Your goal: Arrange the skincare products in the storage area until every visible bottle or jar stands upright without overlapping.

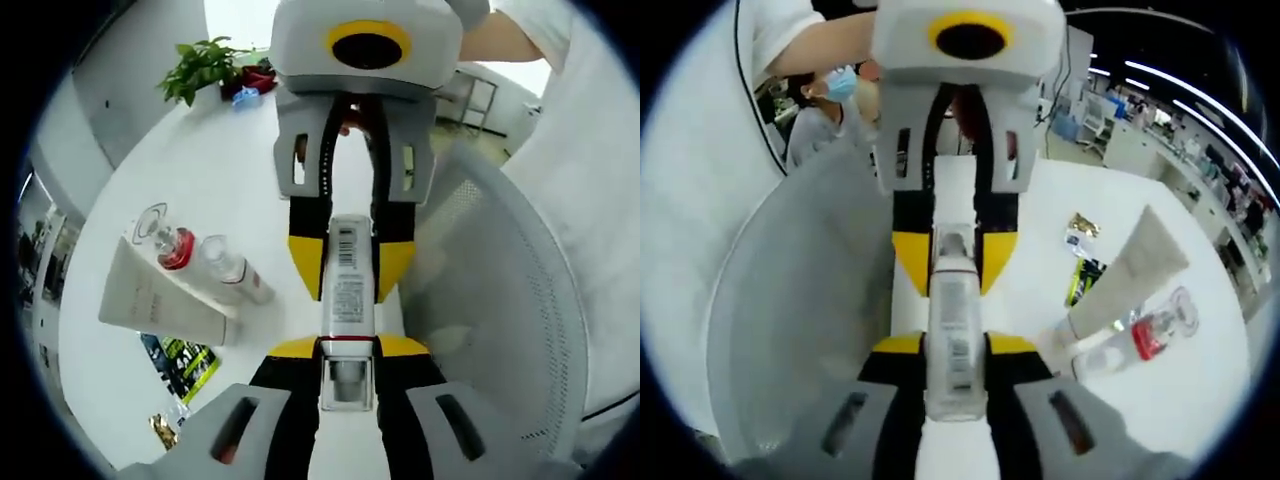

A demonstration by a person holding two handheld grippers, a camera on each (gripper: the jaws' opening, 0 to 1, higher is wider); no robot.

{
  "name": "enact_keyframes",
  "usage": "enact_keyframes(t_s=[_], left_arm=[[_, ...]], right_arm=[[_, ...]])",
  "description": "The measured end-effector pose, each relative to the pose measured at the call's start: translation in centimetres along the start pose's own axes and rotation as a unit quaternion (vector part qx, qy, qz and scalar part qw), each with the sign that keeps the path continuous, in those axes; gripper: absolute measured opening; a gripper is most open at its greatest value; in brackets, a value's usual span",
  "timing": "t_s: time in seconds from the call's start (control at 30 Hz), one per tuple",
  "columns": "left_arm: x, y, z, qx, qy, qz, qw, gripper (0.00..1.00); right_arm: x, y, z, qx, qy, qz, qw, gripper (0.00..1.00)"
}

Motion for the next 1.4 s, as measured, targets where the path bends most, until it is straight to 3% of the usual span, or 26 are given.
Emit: enact_keyframes(t_s=[0.33,0.63,0.73,0.87,1.03,1.33,1.4], left_arm=[[0.2,1.0,0.0,-0.011,0.018,-0.050,0.9985,0.23],[2.5,1.5,-0.1,-0.033,0.062,-0.077,0.9945,0.30],[2.9,1.6,-0.4,-0.035,0.083,-0.127,0.9877,0.33],[3.2,2.3,-0.7,-0.037,0.113,-0.210,0.9704,0.37],[3.2,3.3,-0.7,-0.036,0.144,-0.304,0.9410,0.43],[2.4,4.2,-0.9,-0.020,0.178,-0.434,0.8829,0.43],[2.2,4.2,-1.0,-0.016,0.181,-0.452,0.8732,0.43]], right_arm=[[0.7,0.2,0.1,0.003,-0.008,0.002,1.0000,0.21],[0.8,0.8,-0.1,0.009,-0.009,0.000,0.9999,0.20],[0.7,1.2,-0.3,0.012,-0.021,-0.008,0.9997,0.20],[0.7,1.9,-0.6,0.015,-0.054,-0.029,0.9980,0.20],[0.8,2.9,-1.2,0.034,-0.109,-0.061,0.9917,0.20],[0.1,4.4,-1.6,0.036,-0.206,-0.142,0.9675,0.20],[-0.3,4.6,-1.5,0.032,-0.222,-0.159,0.9615,0.20]])
Point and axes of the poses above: the point that each gripper's makers call its tool centre point, and the gripper's own axes: y roughly backward along the fingers, z roughly to its left, x roughly out of its underside, the point moved 8 cm from there along y, roughly backward along the fingers, and after that the axes turned 15 degrees about x, right-handed, at the moved point
